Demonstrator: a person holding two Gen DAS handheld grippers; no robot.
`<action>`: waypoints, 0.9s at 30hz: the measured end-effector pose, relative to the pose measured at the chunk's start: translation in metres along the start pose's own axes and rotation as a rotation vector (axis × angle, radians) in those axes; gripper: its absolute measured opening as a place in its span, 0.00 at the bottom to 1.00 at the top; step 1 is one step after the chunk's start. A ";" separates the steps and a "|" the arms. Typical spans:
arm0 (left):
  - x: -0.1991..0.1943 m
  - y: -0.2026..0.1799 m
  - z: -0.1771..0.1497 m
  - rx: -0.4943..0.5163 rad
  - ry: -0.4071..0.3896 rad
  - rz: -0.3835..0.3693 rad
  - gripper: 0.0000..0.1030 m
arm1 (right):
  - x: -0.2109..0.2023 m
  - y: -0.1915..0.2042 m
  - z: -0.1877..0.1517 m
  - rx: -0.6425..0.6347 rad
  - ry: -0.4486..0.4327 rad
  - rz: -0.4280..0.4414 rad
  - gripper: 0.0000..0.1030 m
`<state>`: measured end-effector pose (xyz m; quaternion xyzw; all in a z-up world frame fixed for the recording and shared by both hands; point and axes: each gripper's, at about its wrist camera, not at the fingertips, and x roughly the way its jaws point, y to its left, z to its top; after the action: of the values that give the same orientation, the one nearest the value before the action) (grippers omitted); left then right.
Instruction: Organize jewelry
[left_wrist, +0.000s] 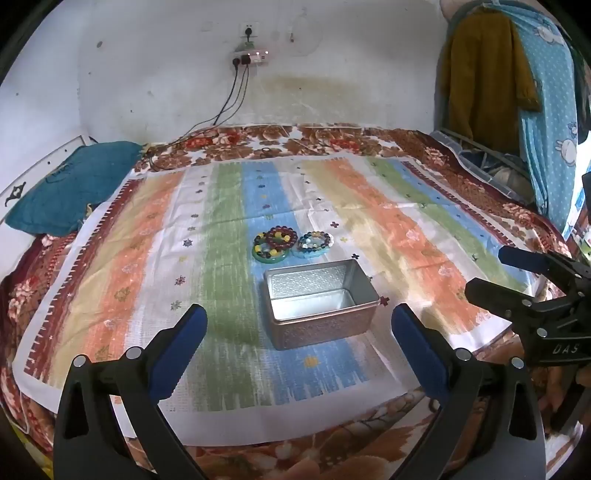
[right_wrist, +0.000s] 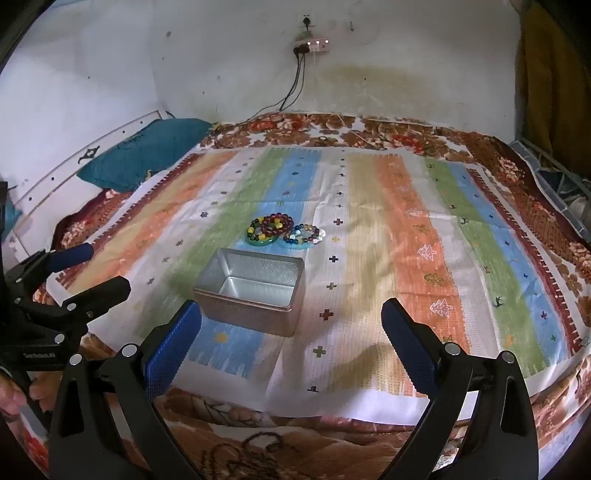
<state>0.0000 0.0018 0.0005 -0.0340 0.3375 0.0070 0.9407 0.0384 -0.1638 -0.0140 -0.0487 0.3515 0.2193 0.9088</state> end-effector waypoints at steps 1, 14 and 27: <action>0.000 -0.002 -0.001 0.020 -0.004 0.011 0.95 | 0.000 0.000 0.000 0.000 0.003 -0.002 0.96; 0.000 0.008 -0.002 0.026 0.010 0.012 0.95 | 0.001 0.001 0.001 -0.003 0.001 -0.002 0.96; 0.004 -0.002 -0.004 0.021 0.019 0.023 0.95 | -0.001 0.000 0.000 -0.003 -0.010 0.012 0.96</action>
<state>0.0008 -0.0011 -0.0054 -0.0205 0.3470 0.0137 0.9375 0.0379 -0.1635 -0.0134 -0.0468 0.3469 0.2256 0.9092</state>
